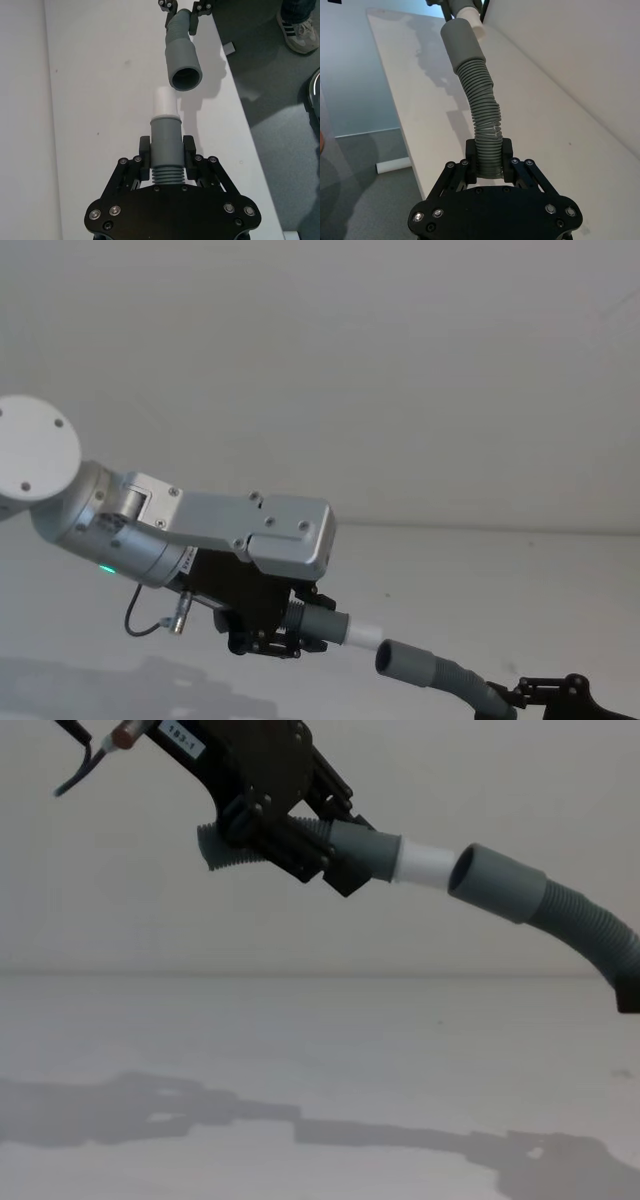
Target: Use both hands to pick up one end of the pipe from the table, align the ends, and insert them.
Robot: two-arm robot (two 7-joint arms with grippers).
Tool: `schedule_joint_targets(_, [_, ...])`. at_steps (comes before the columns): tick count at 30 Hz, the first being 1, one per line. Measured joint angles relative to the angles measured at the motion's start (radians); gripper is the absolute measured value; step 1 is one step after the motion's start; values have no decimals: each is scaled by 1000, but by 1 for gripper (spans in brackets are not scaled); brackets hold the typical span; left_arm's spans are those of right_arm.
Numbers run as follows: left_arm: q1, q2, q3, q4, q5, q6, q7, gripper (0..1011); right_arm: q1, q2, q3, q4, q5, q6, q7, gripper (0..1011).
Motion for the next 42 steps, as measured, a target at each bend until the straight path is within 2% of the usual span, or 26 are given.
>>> schedule_joint_targets(19, [34,39,-25,-49,11,31,21,352,10,11,-14,-2,6,35,-32,255])
schedule_joint_targets(42, [53,37,-46,-53,20,28,24,352,28,13,-39,-7,5,58,-75,255])
